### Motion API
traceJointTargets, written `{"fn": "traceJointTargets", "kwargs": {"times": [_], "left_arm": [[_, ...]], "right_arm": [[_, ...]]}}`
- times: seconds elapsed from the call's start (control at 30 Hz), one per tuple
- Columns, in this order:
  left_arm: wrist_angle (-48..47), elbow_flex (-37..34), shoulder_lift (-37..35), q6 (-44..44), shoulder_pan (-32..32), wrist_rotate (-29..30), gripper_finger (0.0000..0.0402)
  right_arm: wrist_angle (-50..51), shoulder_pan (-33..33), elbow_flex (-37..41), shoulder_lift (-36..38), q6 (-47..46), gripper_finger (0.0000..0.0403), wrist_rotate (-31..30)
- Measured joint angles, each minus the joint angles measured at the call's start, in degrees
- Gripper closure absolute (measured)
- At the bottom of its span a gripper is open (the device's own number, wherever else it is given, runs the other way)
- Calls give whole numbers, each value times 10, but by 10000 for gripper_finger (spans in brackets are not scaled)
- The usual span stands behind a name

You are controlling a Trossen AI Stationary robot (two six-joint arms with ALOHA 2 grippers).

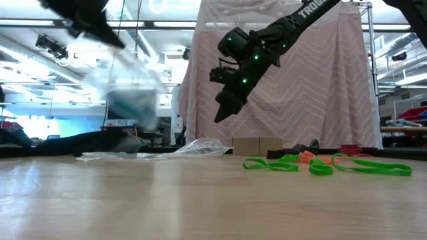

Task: Sort rubber bands
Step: Close the transparent zip bag

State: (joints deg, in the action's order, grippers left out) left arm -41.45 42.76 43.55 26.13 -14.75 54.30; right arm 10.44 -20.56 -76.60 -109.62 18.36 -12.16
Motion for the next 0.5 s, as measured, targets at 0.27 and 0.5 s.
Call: {"fn": "traceJointTargets", "kwargs": {"times": [0.27, 0.5], "left_arm": [[-131, -23, -2, 177, -21, -44, 400], [-18, -93, -12, 218, -75, -46, 401]], "right_arm": [[-58, -5, 0, 0, -103, 317, 112], [-61, 5, 0, 1, -129, 317, 165]]}}
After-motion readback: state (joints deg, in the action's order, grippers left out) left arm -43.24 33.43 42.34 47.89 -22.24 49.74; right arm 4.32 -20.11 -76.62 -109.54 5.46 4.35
